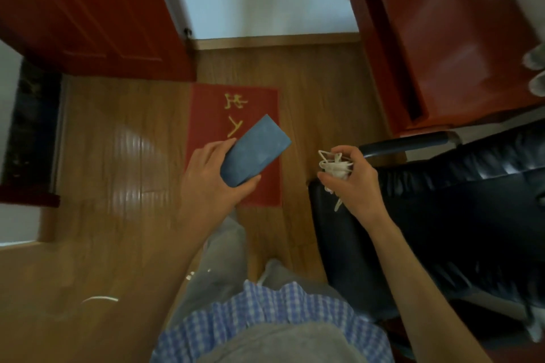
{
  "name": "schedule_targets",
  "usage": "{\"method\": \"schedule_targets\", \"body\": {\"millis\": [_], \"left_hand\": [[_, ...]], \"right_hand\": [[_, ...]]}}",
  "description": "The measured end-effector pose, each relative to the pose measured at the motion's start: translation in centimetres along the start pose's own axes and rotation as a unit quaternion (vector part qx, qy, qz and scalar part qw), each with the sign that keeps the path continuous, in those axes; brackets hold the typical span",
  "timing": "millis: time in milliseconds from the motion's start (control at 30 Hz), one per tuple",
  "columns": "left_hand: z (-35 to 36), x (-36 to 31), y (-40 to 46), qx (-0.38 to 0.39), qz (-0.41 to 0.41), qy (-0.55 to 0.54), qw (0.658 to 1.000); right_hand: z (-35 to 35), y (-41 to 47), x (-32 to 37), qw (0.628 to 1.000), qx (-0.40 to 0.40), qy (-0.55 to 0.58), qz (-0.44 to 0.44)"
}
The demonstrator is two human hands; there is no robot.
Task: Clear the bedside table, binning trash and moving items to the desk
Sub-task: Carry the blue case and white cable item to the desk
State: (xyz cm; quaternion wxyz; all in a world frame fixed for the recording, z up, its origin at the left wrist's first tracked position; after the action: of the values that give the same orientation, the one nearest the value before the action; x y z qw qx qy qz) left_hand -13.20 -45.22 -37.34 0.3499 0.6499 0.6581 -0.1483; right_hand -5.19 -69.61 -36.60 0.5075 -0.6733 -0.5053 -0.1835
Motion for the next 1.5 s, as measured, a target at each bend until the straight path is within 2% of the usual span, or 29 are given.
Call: {"method": "schedule_targets", "body": {"millis": [133, 300, 433, 567, 800, 1000, 1133, 1367, 1500], "left_hand": [[-2.4, 3.0, 7.3, -0.003, 0.054, 0.006, 0.999], [-4.6, 7.2, 16.0, 0.047, 0.102, 0.003, 0.994], [-4.4, 9.6, 22.0, 0.089, 0.126, -0.003, 0.988], [-2.7, 10.5, 27.8, 0.096, 0.163, -0.006, 0.982], [1.8, 9.1, 39.3, 0.106, 0.202, -0.011, 0.974], [6.3, 6.6, 50.6, 0.141, 0.225, -0.003, 0.964], [9.4, 5.1, 57.2, 0.134, 0.239, -0.001, 0.962], [14.1, 4.0, 65.4, 0.167, 0.257, -0.005, 0.952], [17.6, 4.2, 71.0, 0.192, 0.29, -0.017, 0.937]], "right_hand": [[2.6, 4.2, 4.5, 0.999, -0.042, 0.03, 0.01], [4.7, 8.0, 9.8, 0.995, -0.087, 0.051, 0.023], [5.2, 10.3, 12.9, 0.991, -0.123, 0.052, 0.02], [4.2, 13.6, 15.0, 0.985, -0.163, 0.044, 0.035], [-0.2, 22.2, 17.5, 0.976, -0.208, 0.05, 0.043], [-6.6, 30.4, 20.9, 0.963, -0.251, 0.081, 0.053], [-10.3, 35.4, 23.1, 0.958, -0.267, 0.092, 0.053], [-14.0, 42.4, 25.1, 0.954, -0.276, 0.092, 0.072], [-15.8, 47.1, 26.3, 0.942, -0.308, 0.101, 0.083]]}}
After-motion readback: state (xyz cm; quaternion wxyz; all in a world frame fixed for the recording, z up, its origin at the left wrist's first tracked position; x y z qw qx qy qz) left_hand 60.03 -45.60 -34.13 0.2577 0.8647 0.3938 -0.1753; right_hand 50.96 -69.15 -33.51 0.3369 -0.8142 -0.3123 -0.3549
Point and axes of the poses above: each hand's wrist, its own y-axis towards the middle knuckle, its own z-axis out of the palm, x = y × z, the point moved 1 cm from there along y, towards the middle knuckle, and after that the axes turned 15 degrees about z, right-handed, at the moved point
